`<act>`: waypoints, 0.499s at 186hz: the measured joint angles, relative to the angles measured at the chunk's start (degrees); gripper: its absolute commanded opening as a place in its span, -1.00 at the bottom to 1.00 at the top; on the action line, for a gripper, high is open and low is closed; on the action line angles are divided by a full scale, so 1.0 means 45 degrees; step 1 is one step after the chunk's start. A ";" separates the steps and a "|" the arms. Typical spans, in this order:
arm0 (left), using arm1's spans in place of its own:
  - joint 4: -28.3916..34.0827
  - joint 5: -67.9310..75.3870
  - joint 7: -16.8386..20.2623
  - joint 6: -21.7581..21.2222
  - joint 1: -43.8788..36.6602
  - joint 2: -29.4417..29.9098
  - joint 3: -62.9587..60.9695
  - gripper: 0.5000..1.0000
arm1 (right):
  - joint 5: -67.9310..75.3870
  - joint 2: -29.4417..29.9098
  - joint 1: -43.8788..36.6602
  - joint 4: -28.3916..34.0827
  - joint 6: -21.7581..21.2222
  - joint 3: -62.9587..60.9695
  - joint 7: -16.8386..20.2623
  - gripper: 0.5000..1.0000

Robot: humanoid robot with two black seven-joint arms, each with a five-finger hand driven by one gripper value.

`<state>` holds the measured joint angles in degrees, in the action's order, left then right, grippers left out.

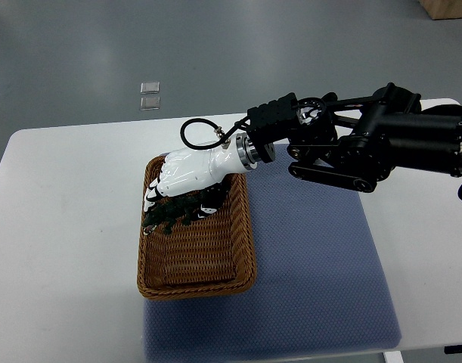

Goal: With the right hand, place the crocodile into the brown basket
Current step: 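Lift the crocodile and carry it over the wicker basket, then open the right hand to drop the crocodile into the basket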

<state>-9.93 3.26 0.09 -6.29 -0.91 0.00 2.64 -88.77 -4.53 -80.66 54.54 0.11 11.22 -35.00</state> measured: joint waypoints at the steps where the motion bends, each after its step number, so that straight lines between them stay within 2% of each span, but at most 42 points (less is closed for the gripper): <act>1: 0.0000 0.0000 0.0000 0.0000 0.0000 0.0000 0.0000 1.00 | -0.0002 0.0014 0.0012 -0.0016 0.0001 0.0003 0.0000 -0.89; 24: 0.0000 0.0000 0.0000 0.0000 0.0004 0.0000 0.0000 1.00 | -0.0017 0.0343 0.0386 -0.0738 0.0012 0.0214 0.0000 -0.65; 37: 0.0000 0.0000 0.0000 -0.0001 0.0004 0.0000 0.0000 1.00 | -0.0018 0.0459 0.0632 -0.1220 0.0014 0.0363 0.0000 -0.43; 47: 0.0000 0.0000 0.0000 -0.0001 0.0008 0.0000 0.0000 1.00 | -0.0019 0.0523 0.0796 -0.1410 0.0014 0.0420 0.0000 -0.37; 55: 0.0000 0.0000 0.0000 -0.0001 0.0009 0.0000 0.0000 1.00 | -0.0019 0.0562 0.0889 -0.1492 0.0014 0.0444 0.0000 -0.19; 64: 0.0000 0.0000 0.0000 -0.0001 0.0008 0.0000 0.0000 1.00 | -0.0019 0.0581 0.0934 -0.1529 0.0014 0.0452 0.0000 0.19; 71: 0.0001 0.0000 0.0000 -0.0001 0.0007 0.0000 0.0000 1.00 | -0.0019 0.0587 0.0949 -0.1542 0.0014 0.0454 0.0000 0.36; 72: 0.0000 0.0000 0.0000 -0.0001 0.0007 0.0000 0.0000 1.00 | -0.0018 0.0588 0.0950 -0.1543 0.0015 0.0454 0.0000 0.44; 75: 0.0000 0.0000 0.0000 -0.0001 0.0007 0.0000 0.0000 1.00 | -0.0018 0.0588 0.0951 -0.1546 0.0015 0.0454 0.0000 0.51; 77: 0.0001 0.0000 0.0000 -0.0001 0.0006 0.0000 0.0000 1.00 | -0.0016 0.0588 0.0951 -0.1547 0.0015 0.0454 0.0000 0.65; 93: 0.0001 0.0000 0.0000 -0.0001 0.0002 0.0000 0.0000 1.00 | 0.0097 0.0587 0.0956 -0.1552 0.0015 0.0432 0.0000 0.67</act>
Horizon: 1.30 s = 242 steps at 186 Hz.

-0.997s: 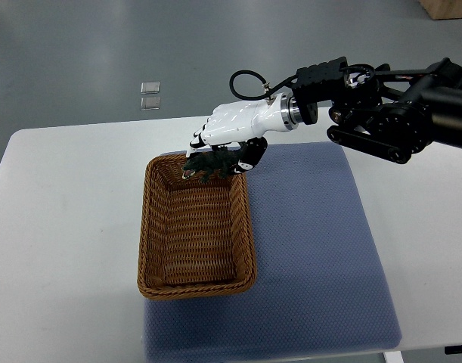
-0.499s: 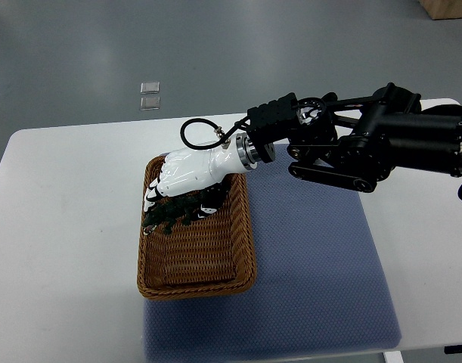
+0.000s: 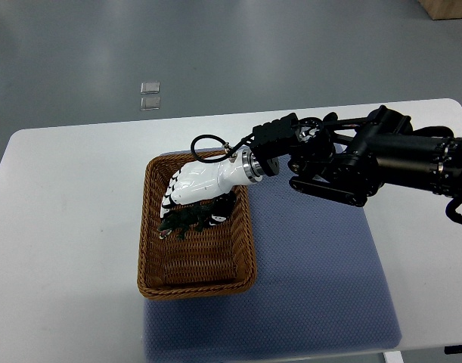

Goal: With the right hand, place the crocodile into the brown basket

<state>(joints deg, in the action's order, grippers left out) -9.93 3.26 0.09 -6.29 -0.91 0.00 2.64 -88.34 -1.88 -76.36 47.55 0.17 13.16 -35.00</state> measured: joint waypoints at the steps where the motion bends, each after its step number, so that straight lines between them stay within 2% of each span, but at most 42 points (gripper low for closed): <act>1: 0.0000 0.0000 0.0000 0.0000 0.0000 0.0000 0.0000 1.00 | 0.0006 0.0000 0.0000 0.0000 0.0000 -0.0003 0.0000 0.67; 41: 0.0000 0.0000 0.0000 0.0000 0.0002 0.0000 0.0000 1.00 | 0.0160 -0.0179 -0.0013 -0.0002 -0.0032 -0.0130 0.0000 0.67; 61: 0.0000 0.0000 0.0000 0.0000 0.0007 0.0000 0.0000 1.00 | 0.0833 -0.0389 -0.0112 -0.0001 -0.0336 -0.0390 0.0000 0.67; 109: 0.0000 0.0000 0.0000 0.0000 0.0003 0.0000 0.0000 1.00 | 0.3900 -0.1594 -0.0015 0.0060 -0.3251 -0.2556 0.0000 0.69; 142: 0.0000 0.0000 0.0000 0.0000 0.0002 0.0000 0.0000 1.00 | 0.7258 -0.2682 0.1079 0.0012 -0.5465 -0.4289 0.0023 0.70; 159: 0.0000 0.0000 0.0001 0.0001 0.0006 0.0000 0.0000 1.00 | 0.9286 -0.3270 0.1644 0.0000 -0.5977 -0.5046 0.0586 0.71; 198: 0.0000 -0.0001 0.0000 0.0001 0.0004 0.0000 0.0000 1.00 | 1.2956 -0.4334 0.2817 -0.0003 -0.6148 -0.5625 0.1528 0.71; 242: 0.0000 -0.0001 0.0000 0.0000 0.0006 0.0000 0.0000 1.00 | 1.8189 -0.5022 0.4456 -0.0048 -0.6337 -0.5683 0.3531 0.71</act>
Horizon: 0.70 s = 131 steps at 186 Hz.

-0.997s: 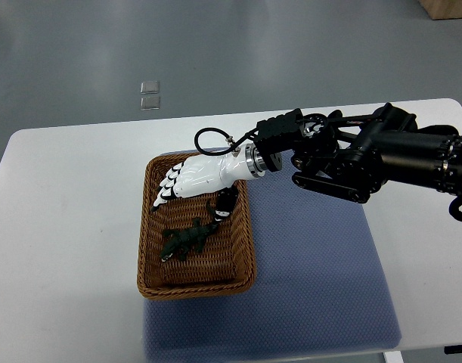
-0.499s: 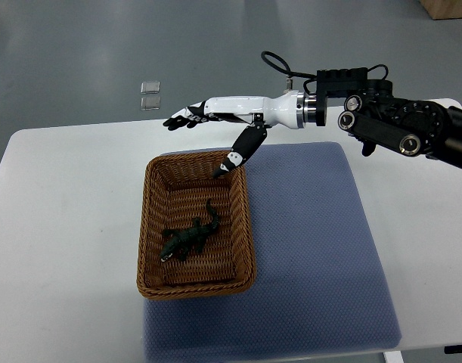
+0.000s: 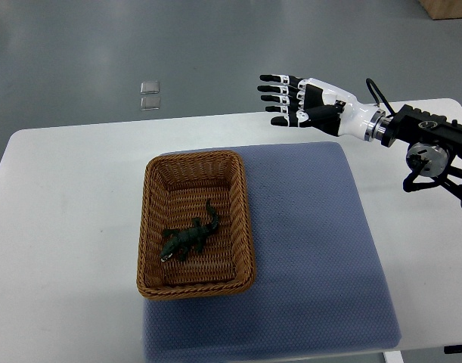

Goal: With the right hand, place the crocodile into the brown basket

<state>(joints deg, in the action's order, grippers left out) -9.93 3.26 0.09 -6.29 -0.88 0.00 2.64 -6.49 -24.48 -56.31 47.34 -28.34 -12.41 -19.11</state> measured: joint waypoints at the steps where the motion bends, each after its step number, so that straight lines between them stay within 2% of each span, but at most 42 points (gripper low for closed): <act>1: 0.0000 0.0000 0.0000 0.0000 0.0000 0.0000 0.0000 1.00 | 0.0127 -0.0006 0.0025 -0.0001 -0.0001 0.0000 0.0052 0.71; 34: 0.0000 0.0000 0.0000 0.0000 -0.0002 0.0000 0.0000 1.00 | 0.3870 -0.0061 0.0671 -0.0248 0.0100 0.0000 0.1493 0.71; 60: 0.0000 0.0000 0.0000 0.0000 0.0000 0.0000 0.0000 1.00 | 0.5552 0.0007 0.0833 -0.0783 0.0134 0.0014 0.2075 0.71; 86: 0.0006 0.0000 0.0000 0.0000 -0.0003 0.0000 -0.0009 1.00 | 0.6341 0.0117 0.0948 -0.1385 0.0064 0.0021 0.2430 0.71; 131: 0.0014 -0.0001 0.0000 0.0000 -0.0002 0.0000 -0.0020 1.00 | 0.6613 0.0259 0.0986 -0.2154 0.0022 0.0004 0.2478 0.71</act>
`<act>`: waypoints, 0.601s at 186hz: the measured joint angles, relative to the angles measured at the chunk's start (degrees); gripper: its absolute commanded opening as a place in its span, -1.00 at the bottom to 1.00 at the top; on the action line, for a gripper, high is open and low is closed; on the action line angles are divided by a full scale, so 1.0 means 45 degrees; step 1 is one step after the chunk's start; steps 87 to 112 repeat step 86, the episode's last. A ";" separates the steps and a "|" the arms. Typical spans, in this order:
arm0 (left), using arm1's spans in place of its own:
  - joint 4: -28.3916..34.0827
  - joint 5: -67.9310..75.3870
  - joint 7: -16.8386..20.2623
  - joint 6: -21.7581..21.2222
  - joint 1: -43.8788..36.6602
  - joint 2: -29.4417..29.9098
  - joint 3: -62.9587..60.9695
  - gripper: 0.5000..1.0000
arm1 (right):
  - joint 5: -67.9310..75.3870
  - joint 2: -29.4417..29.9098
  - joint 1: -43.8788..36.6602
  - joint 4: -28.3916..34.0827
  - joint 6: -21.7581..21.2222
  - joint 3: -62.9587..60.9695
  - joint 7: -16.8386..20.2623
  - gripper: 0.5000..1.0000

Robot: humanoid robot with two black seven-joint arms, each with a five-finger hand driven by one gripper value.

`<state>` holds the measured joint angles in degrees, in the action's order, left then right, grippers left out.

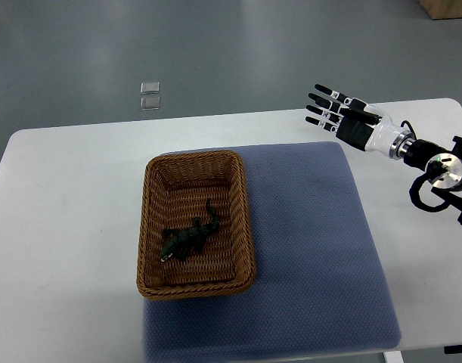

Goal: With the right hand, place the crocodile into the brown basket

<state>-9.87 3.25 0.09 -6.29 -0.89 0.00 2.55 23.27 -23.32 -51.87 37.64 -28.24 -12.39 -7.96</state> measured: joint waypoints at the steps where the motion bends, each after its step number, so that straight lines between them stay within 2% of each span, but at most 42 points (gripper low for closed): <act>1: 0.0000 0.0000 0.0000 0.0000 -0.0001 0.0000 0.0000 1.00 | -0.0002 0.0007 0.0000 -0.0028 0.0000 0.0000 -0.0005 0.71; 35: 0.0003 -0.0001 0.0000 0.0000 -0.0002 0.0000 0.0000 1.00 | -0.0154 0.0179 0.0021 -0.0676 -0.0011 -0.0006 -0.0110 0.71; 112: 0.0002 -0.0001 0.0000 0.0002 0.0002 0.0000 0.0000 1.00 | -0.0200 0.0356 0.0105 -0.0769 0.0015 -0.0002 -0.0125 0.71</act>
